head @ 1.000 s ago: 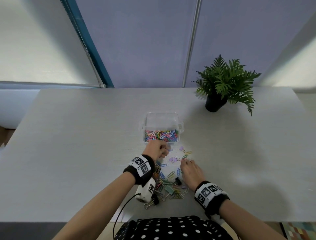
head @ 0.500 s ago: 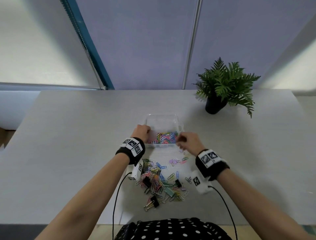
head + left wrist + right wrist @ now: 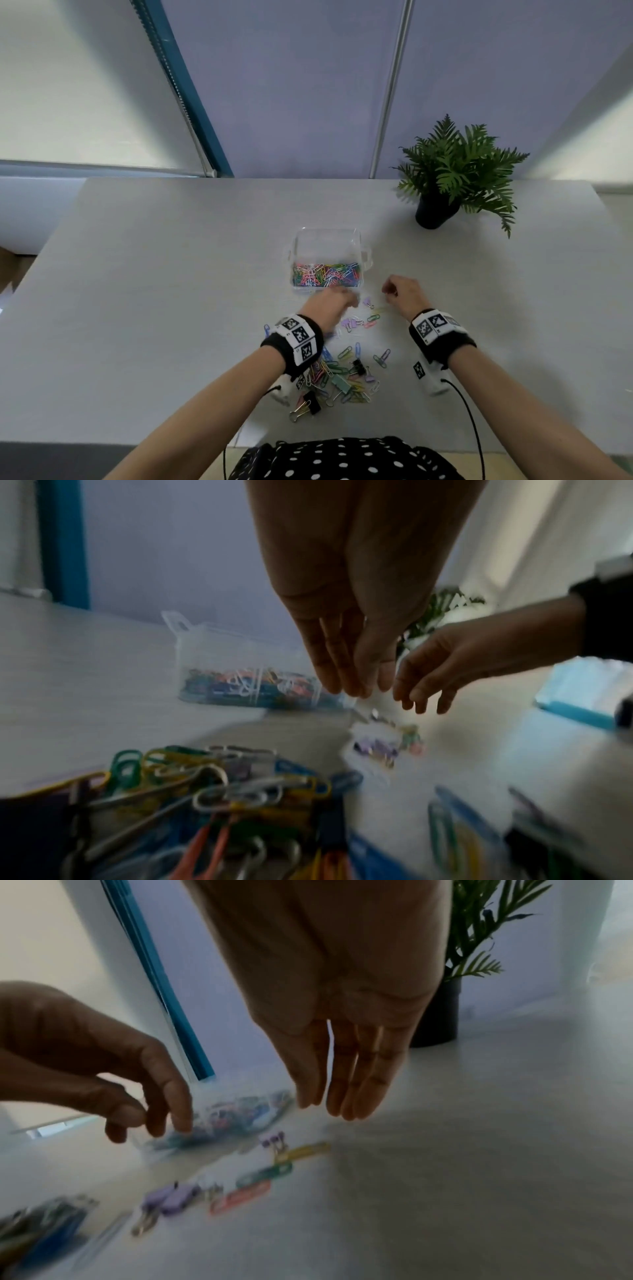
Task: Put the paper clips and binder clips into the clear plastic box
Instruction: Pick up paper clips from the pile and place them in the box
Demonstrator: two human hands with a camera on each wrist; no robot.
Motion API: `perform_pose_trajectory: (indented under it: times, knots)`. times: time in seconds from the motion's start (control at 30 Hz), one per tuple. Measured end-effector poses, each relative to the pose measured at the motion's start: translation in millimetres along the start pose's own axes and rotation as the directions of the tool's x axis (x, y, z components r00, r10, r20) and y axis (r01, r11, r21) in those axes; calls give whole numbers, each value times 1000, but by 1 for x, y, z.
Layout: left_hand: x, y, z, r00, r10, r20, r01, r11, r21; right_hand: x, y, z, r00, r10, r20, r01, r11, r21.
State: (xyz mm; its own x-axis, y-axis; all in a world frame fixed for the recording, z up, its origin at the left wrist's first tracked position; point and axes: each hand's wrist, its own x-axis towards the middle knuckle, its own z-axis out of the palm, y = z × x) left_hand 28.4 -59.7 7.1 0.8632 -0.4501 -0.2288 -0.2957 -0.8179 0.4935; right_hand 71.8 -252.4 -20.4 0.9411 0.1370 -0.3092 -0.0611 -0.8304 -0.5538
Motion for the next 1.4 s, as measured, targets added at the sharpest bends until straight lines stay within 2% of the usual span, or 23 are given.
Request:
perform_pose_trajectory:
  times: [0.07, 0.17, 0.3, 0.47, 0.6, 0.73, 0.87, 0.93, 1.03, 1.13, 1.2, 1.4]
  knots:
    - [0, 1, 17, 998, 39, 55, -45, 993, 106, -7, 5, 8, 994, 16, 106, -8, 997, -73]
    - [-1, -1, 27, 992, 56, 110, -82, 965, 249, -15, 2, 18, 989, 18, 144, -1, 993, -119]
    - [-12, -8, 26, 995, 11, 98, -34, 970, 239, -23, -3, 26, 991, -4, 135, 27, 985, -171]
    - [-15, -11, 17, 998, 3, 65, -13, 987, 159, -27, 3, 28, 984, -49, 173, 68, 992, -109]
    - [2, -2, 14, 999, -21, 46, 17, 995, 93, -32, 5, 30, 980, -94, 174, 134, 963, -232]
    - [17, 5, 26, 995, -31, 94, 15, 985, 170, -42, 3, 31, 975, -147, 166, 196, 921, -336]
    - [19, 11, 28, 995, -20, 99, -3, 973, 232, -50, 9, 25, 977, -138, 160, 177, 949, -259]
    - [18, 10, 27, 992, 12, 123, -43, 968, 247, -53, 14, 21, 978, -121, 170, 152, 971, -182]
    - [11, 11, 25, 978, 122, 168, -148, 977, 153, -63, 21, 14, 970, -132, 202, 152, 984, -88]
    - [3, 17, 28, 933, 234, 272, -263, 962, 73, -79, 27, 14, 940, -167, 298, 229, 955, -189]
    - [3, 14, 32, 905, 269, 329, -319, 941, 109, -87, 26, 18, 926, -145, 348, 243, 936, -256]
    - [7, 17, 40, 875, 336, 348, -424, 879, 219, -102, 14, 38, 959, -103, 265, 159, 967, -200]
